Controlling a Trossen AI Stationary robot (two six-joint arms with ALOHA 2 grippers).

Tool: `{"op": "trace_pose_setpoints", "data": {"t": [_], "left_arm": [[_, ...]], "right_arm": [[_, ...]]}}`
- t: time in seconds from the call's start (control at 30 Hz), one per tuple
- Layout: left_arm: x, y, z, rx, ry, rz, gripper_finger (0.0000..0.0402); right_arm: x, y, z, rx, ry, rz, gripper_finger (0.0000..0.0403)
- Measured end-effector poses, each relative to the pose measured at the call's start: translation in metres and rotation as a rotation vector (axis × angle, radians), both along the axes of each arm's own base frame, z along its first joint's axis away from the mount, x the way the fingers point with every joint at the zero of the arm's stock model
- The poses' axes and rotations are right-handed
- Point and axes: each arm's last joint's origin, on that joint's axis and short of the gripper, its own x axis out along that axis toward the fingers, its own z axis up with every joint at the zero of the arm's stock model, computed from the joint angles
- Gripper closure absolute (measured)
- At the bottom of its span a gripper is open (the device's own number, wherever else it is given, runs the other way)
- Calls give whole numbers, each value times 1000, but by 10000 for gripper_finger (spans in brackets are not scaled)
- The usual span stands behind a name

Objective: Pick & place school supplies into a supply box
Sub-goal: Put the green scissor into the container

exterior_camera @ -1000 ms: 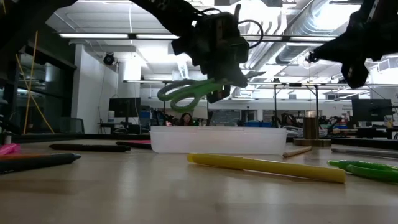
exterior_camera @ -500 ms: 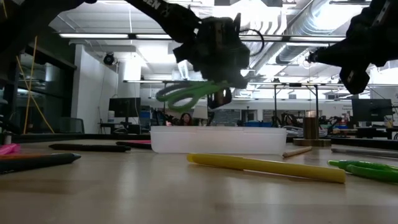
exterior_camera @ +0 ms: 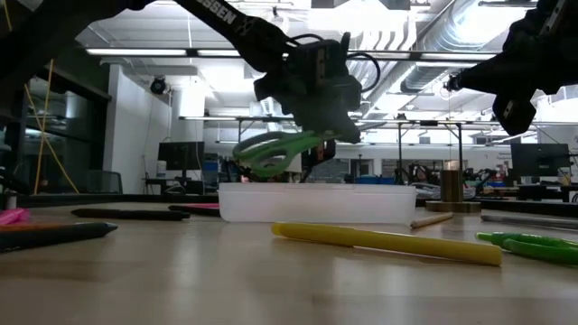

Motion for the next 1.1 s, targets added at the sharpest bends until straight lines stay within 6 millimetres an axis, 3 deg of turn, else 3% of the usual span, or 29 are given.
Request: {"op": "trace_pose_setpoints", "data": {"t": [0.33,0.93,1.1], "left_arm": [[2,2,-16,-8,31,1,389],[1,3,-16,14,72,36,385],[1,3,-16,19,77,42,367]], "right_arm": [[0,0,0,4,-1,-1,391],[0,0,0,8,-2,2,391],[0,0,0,9,-2,5,391]]}}
